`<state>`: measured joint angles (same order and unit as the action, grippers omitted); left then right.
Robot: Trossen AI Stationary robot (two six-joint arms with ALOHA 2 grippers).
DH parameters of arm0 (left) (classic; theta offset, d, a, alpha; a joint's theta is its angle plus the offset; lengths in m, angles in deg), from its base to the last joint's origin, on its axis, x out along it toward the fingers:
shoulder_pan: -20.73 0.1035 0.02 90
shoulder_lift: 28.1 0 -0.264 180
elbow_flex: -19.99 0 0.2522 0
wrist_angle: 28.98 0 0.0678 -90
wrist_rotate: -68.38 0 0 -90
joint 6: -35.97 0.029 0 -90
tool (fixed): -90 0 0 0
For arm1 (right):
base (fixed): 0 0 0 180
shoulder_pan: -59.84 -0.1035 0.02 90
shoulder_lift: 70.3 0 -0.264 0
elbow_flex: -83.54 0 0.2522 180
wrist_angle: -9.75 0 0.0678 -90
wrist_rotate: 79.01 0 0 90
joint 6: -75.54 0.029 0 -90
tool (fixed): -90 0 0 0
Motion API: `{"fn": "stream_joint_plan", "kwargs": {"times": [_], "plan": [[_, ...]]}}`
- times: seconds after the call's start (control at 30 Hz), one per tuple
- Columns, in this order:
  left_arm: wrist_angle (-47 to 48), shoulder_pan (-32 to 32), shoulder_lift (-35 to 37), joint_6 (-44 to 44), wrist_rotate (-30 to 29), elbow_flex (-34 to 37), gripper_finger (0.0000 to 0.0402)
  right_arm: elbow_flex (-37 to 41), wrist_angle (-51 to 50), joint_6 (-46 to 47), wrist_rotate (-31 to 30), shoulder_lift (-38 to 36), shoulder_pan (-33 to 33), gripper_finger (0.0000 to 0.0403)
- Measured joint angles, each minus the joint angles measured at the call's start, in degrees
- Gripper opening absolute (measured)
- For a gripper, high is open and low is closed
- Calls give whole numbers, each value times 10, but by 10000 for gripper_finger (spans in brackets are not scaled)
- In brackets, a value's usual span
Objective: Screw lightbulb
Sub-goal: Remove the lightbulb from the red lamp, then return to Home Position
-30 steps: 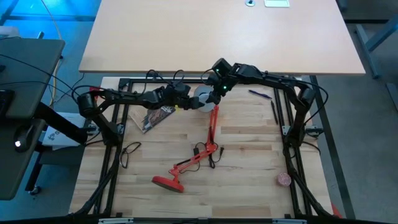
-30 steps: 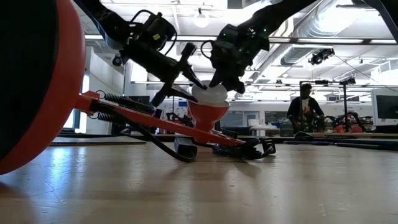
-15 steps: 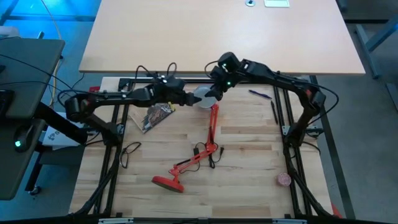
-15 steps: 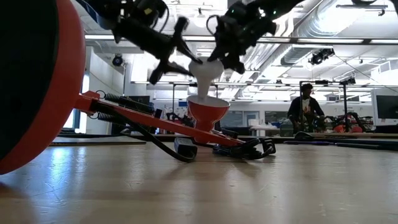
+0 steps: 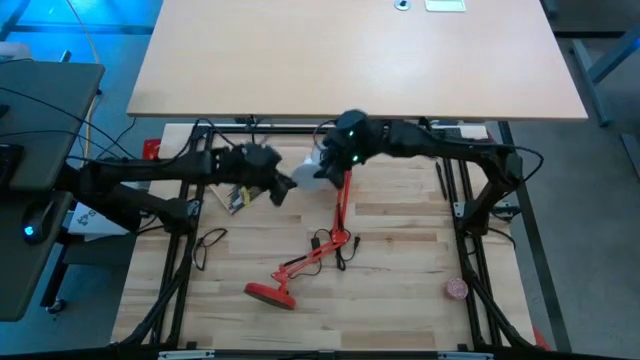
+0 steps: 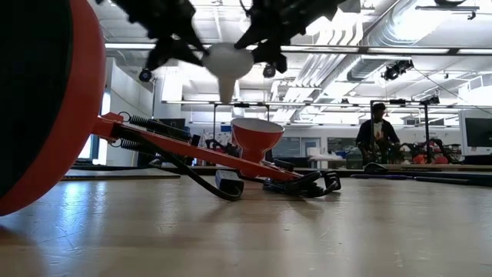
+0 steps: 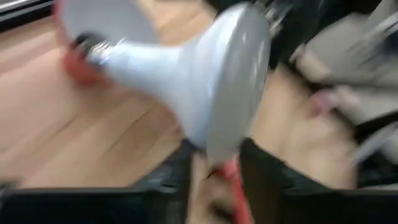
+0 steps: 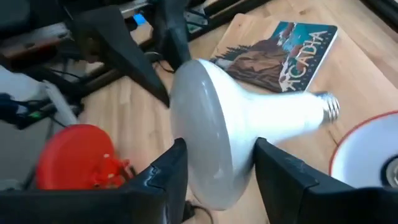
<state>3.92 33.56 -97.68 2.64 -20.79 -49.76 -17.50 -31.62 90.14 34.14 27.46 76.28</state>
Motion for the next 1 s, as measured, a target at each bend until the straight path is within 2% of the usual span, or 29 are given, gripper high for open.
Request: {"fn": "stream_joint_plan", "kwargs": {"times": [0.07,0.17,0.4,0.57,0.73,0.87,1.0], "plan": [[50,-30,9,27,-49,8,71,0,13,-3,-29,15,-20,145],[80,-67,8,33,-97,36,52,-1,54,0,-53,43,-43,141],[8,-115,-20,-25,-170,144,31,-1,68,-11,-112,108,-78,133],[-50,-125,-44,-44,-170,201,30,0,70,-4,-131,144,-98,121],[-30,-125,-43,-21,-150,206,31,0,69,32,-159,158,-101,122],[9,-123,-4,14,-127,201,32,-27,42,34,-159,145,-97,132],[52,-115,78,53,-120,177,20,-122,-68,0,-188,117,-92,123]]}}
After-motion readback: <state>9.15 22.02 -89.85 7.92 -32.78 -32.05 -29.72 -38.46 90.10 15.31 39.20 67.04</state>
